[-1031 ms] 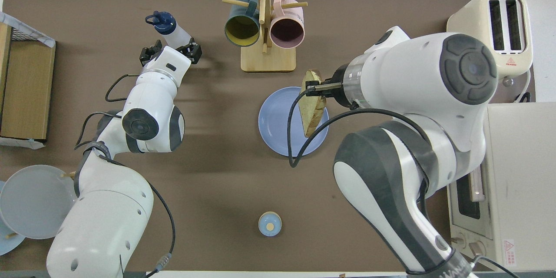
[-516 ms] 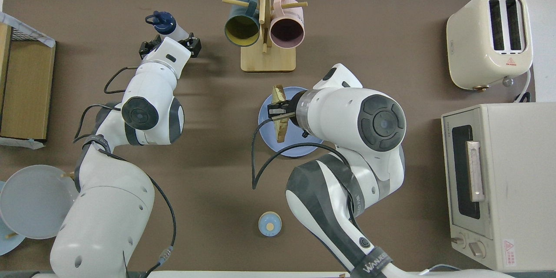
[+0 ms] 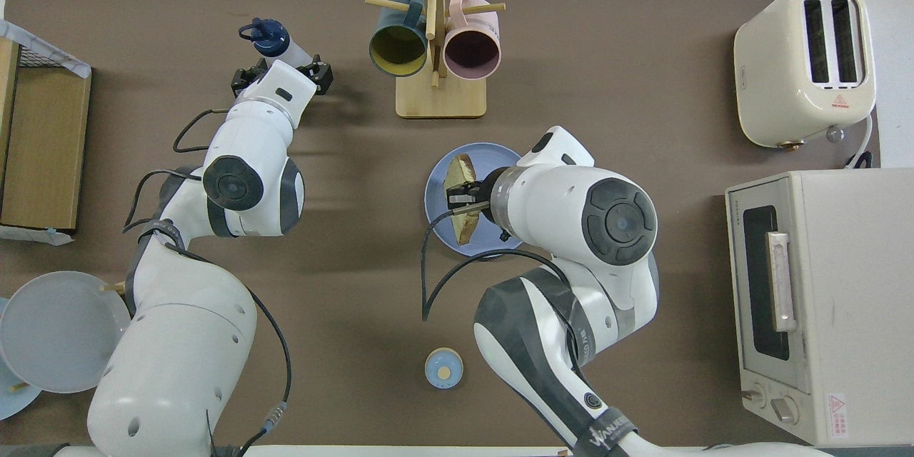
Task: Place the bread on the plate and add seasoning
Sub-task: 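Carry the bread slice from the toaster onto the blue plate with the right gripper, then lift the seasoning bottle with the left gripper while the right gripper holds bread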
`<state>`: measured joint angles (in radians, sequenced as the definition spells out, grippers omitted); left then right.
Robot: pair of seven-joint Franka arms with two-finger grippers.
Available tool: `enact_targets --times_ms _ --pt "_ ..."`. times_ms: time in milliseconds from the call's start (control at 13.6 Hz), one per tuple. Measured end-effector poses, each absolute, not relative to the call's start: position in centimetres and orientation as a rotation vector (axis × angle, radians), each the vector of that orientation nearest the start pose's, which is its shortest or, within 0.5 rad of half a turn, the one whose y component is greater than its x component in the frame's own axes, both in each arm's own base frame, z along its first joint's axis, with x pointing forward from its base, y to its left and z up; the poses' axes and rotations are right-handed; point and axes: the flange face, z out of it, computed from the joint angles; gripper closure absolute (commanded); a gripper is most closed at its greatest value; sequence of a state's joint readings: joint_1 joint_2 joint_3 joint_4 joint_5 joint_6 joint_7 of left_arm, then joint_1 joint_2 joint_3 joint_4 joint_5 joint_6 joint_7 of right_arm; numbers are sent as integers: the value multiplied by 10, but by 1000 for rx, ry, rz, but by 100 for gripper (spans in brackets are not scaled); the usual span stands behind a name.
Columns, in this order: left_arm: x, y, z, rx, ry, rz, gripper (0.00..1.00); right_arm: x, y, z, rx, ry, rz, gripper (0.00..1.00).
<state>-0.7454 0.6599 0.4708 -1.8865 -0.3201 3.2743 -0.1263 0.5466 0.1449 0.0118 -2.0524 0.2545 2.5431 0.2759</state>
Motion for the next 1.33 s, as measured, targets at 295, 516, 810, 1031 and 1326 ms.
enact_targets --times_ms 295,516,810,1031,1326 --pt "653 -198 285 -2898 27 -1266 100 514 281 387 -2835 -103 -371 100" --pt "655 -191 285 -2893 10 -1266 100 521 254 379 -2854 -83 -365 100" --pt "662 -172 290 -2881 -46 -1277 100 516 251 374 -2863 -80 -349 3" --pt "666 -174 319 -2929 -37 -1219 100 518 248 377 -2859 -109 -373 0" --pt "646 -170 383 -2976 357 -1025 100 549 233 419 -2848 -110 -377 0"
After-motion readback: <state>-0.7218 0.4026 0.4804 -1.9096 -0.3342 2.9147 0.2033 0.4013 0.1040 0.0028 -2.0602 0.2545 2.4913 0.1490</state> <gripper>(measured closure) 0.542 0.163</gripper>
